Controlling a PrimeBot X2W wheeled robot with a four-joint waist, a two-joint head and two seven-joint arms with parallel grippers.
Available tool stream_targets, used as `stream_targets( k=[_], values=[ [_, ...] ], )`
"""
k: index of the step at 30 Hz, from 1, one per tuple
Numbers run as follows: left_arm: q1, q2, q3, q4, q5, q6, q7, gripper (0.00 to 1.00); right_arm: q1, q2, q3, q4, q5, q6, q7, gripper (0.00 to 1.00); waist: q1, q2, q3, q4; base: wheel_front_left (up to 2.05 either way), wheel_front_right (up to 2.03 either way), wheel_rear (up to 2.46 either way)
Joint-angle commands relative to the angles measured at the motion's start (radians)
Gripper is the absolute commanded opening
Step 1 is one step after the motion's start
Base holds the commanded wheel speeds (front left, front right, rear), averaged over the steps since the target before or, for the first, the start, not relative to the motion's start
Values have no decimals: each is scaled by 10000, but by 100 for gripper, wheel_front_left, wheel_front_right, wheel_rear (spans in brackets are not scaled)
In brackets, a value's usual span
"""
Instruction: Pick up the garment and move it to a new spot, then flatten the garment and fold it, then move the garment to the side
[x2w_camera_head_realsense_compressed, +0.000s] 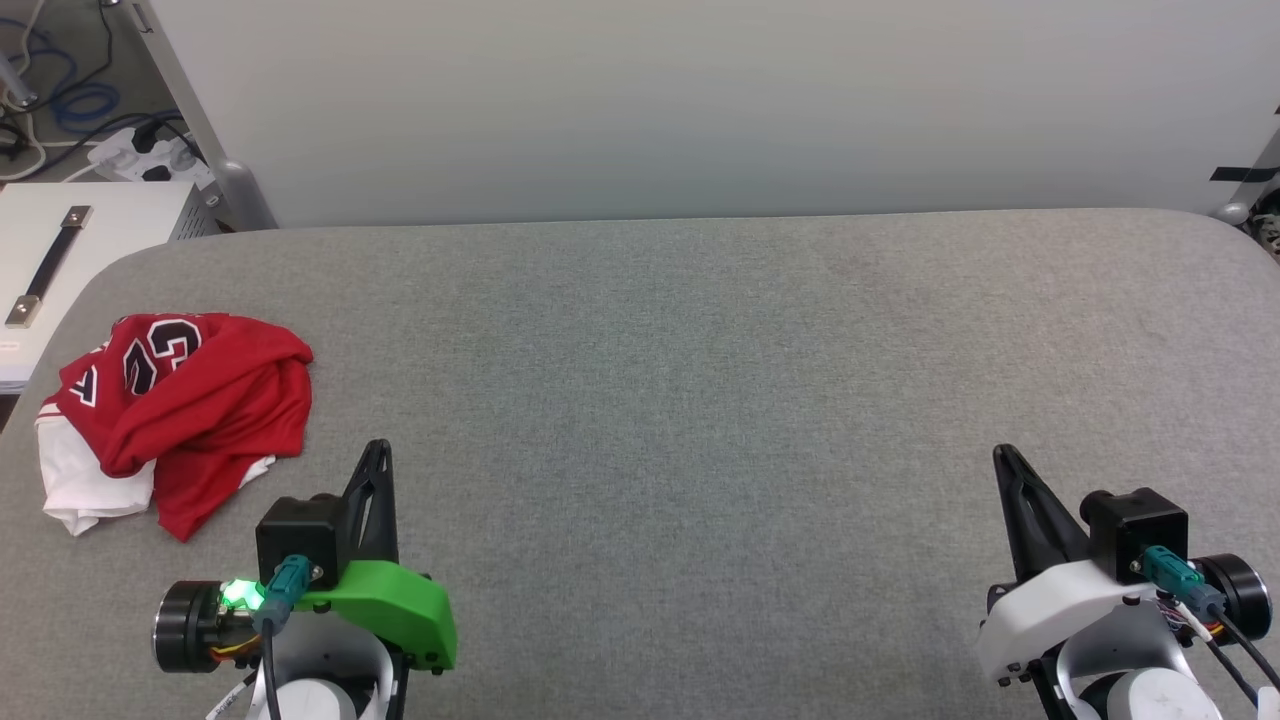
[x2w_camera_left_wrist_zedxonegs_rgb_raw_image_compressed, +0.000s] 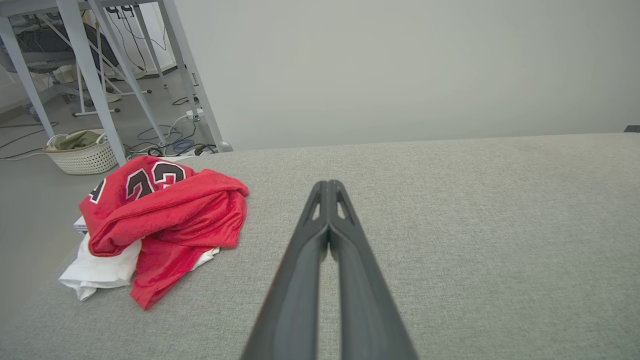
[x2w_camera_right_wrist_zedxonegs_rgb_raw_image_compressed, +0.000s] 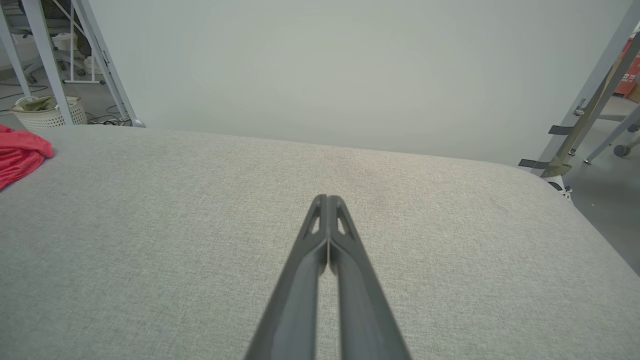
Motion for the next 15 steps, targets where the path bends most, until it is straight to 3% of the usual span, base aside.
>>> stream_targets(
  k=[1, 15],
  values=[
    [112, -42, 5, -22, 99, 72, -7, 0, 72, 22, -9, -41, -95, -9, 28, 0, 0, 0, 0, 0, 0, 0, 0],
    [112, -42, 5, -22, 99, 72, -7, 0, 72, 22, -9, -41, -95, -9, 28, 0, 0, 0, 0, 0, 0, 0, 0]
  ],
)
